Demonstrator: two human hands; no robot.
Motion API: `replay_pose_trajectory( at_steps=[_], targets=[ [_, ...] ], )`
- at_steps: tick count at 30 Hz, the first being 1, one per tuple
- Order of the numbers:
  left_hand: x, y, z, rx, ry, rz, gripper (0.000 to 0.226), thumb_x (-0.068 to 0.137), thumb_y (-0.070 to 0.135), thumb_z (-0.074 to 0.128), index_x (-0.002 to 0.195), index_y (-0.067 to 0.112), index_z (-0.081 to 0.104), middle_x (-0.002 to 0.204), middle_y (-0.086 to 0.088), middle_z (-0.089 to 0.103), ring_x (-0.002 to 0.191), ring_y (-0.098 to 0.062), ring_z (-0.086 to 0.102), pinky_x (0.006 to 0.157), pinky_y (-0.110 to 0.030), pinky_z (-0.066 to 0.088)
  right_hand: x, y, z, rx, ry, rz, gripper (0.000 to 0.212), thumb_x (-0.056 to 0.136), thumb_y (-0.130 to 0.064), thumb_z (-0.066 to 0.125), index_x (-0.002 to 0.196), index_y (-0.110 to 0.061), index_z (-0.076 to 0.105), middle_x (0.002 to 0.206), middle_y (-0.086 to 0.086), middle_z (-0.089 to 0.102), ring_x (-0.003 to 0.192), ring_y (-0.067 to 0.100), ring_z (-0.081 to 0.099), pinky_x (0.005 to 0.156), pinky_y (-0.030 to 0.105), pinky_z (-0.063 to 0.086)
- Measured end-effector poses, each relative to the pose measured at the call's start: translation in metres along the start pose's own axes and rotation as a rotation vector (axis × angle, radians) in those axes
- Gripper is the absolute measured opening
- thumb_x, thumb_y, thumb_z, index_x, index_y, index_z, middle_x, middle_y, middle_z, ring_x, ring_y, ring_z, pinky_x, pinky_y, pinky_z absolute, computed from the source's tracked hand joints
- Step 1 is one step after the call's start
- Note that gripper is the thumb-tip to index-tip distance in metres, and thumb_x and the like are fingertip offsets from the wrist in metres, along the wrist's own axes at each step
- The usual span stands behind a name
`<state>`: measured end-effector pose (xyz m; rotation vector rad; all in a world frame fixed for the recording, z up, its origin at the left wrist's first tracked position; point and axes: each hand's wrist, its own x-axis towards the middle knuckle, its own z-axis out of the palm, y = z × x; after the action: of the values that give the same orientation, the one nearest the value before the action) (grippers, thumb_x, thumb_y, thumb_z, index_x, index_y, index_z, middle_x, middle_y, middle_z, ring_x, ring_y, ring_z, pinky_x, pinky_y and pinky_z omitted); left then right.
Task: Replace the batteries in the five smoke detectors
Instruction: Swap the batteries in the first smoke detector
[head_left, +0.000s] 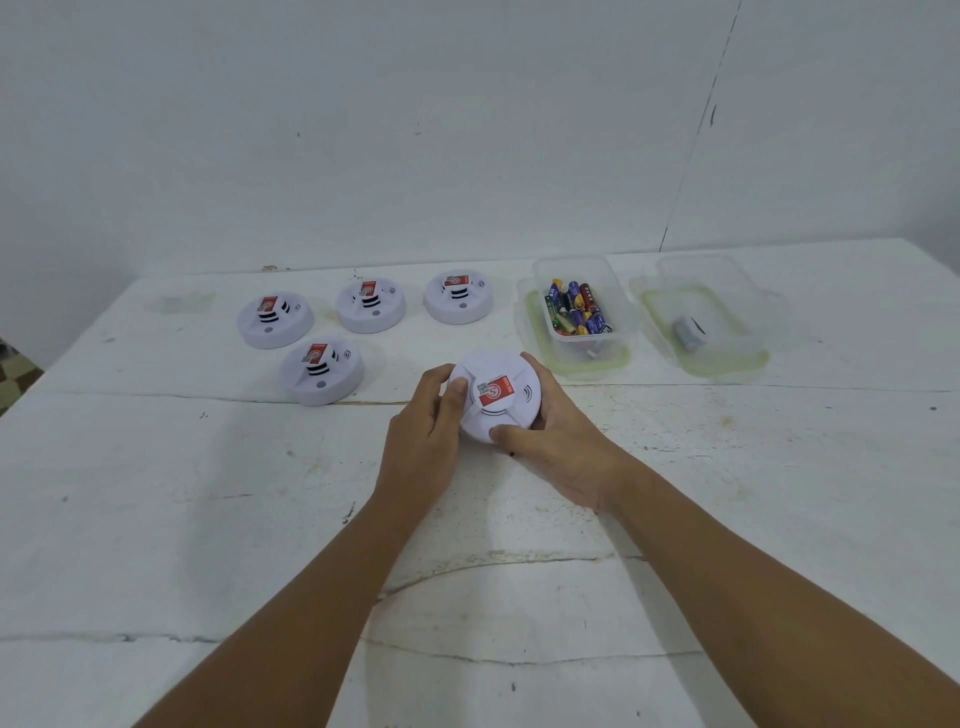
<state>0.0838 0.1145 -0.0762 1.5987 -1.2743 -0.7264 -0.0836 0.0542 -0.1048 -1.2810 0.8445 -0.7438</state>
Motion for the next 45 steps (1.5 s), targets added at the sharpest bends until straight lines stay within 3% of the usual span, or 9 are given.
replay_pose_trajectory(
  at_steps=[3, 11, 21, 25, 29, 33, 40, 45],
  targets=[
    [0.0000, 0.0001, 0.0004, -0.003, -0.001, 0.004, 0.032, 0.107, 0.053, 0.040, 0.129, 0.037, 0.058, 0.106, 0.015, 0.074, 0.094, -0.003, 0.069, 0.074, -0.025, 0.053, 0.0013, 0.0004, -0.0003, -0.011, 0.006, 0.003, 0.103, 0.082, -0.008, 0.078, 0.163, -0.033, 0.020, 0.150, 0.001, 0.057, 0.135, 0.025, 0.059, 0.113, 0.057, 0.047],
    [-0.0007, 0.0016, 0.0000, -0.012, 0.002, -0.007, 0.031, 0.108, 0.051, 0.041, 0.129, 0.037, 0.059, 0.106, 0.017, 0.074, 0.094, -0.001, 0.068, 0.072, -0.021, 0.049, -0.0009, -0.0004, -0.0003, -0.039, 0.008, 0.006, 0.102, 0.083, -0.006, 0.077, 0.164, -0.033, 0.019, 0.149, 0.001, 0.058, 0.135, 0.027, 0.059, 0.114, 0.061, 0.044],
    [-0.0008, 0.0009, 0.0000, 0.004, -0.010, -0.010, 0.032, 0.109, 0.050, 0.039, 0.131, 0.037, 0.057, 0.109, 0.017, 0.073, 0.098, 0.000, 0.067, 0.075, -0.020, 0.048, -0.0027, -0.0038, 0.0011, -0.114, 0.008, -0.007, 0.105, 0.084, -0.013, 0.076, 0.165, -0.034, 0.012, 0.152, -0.003, 0.055, 0.137, 0.018, 0.058, 0.116, 0.058, 0.044],
    [-0.0013, 0.0019, -0.0002, -0.002, -0.009, 0.003, 0.031, 0.109, 0.048, 0.039, 0.131, 0.036, 0.059, 0.113, 0.018, 0.072, 0.102, 0.004, 0.065, 0.080, -0.016, 0.048, -0.0041, -0.0051, 0.0021, -0.124, -0.002, -0.014, 0.103, 0.084, -0.013, 0.076, 0.165, -0.026, 0.014, 0.152, 0.000, 0.054, 0.137, 0.019, 0.057, 0.116, 0.058, 0.044],
    [-0.0008, 0.0010, 0.0002, 0.001, -0.012, 0.005, 0.031, 0.109, 0.049, 0.039, 0.130, 0.037, 0.058, 0.113, 0.017, 0.072, 0.103, 0.002, 0.066, 0.083, -0.022, 0.052, -0.0052, -0.0069, 0.0013, -0.124, 0.007, -0.008, 0.107, 0.085, -0.013, 0.074, 0.166, -0.036, 0.007, 0.148, -0.012, 0.056, 0.131, 0.009, 0.061, 0.114, 0.048, 0.048],
    [-0.0005, 0.0001, 0.0005, -0.002, 0.002, 0.003, 0.030, 0.110, 0.046, 0.039, 0.130, 0.035, 0.059, 0.112, 0.018, 0.072, 0.101, 0.003, 0.065, 0.081, -0.020, 0.050, -0.0005, -0.0029, 0.0005, -0.098, 0.004, -0.010, 0.102, 0.084, -0.013, 0.076, 0.164, -0.029, 0.016, 0.150, 0.001, 0.056, 0.135, 0.022, 0.059, 0.115, 0.058, 0.045],
    [-0.0004, 0.0013, 0.0004, 0.002, 0.005, 0.002, 0.030, 0.110, 0.045, 0.039, 0.129, 0.032, 0.059, 0.110, 0.017, 0.072, 0.098, 0.008, 0.063, 0.072, -0.006, 0.045, 0.0000, 0.0000, 0.0008, -0.039, 0.014, 0.008, 0.104, 0.085, -0.006, 0.075, 0.165, -0.033, 0.014, 0.154, 0.000, 0.054, 0.135, 0.020, 0.060, 0.113, 0.051, 0.048],
    [-0.0013, 0.0018, 0.0001, -0.009, 0.002, 0.005, 0.030, 0.109, 0.047, 0.039, 0.128, 0.034, 0.059, 0.107, 0.017, 0.072, 0.095, 0.005, 0.065, 0.069, -0.009, 0.046, -0.0007, -0.0008, 0.0010, -0.049, 0.012, 0.001, 0.104, 0.085, -0.008, 0.074, 0.166, -0.032, 0.012, 0.153, 0.000, 0.054, 0.136, 0.021, 0.058, 0.115, 0.054, 0.046]
  ],
)
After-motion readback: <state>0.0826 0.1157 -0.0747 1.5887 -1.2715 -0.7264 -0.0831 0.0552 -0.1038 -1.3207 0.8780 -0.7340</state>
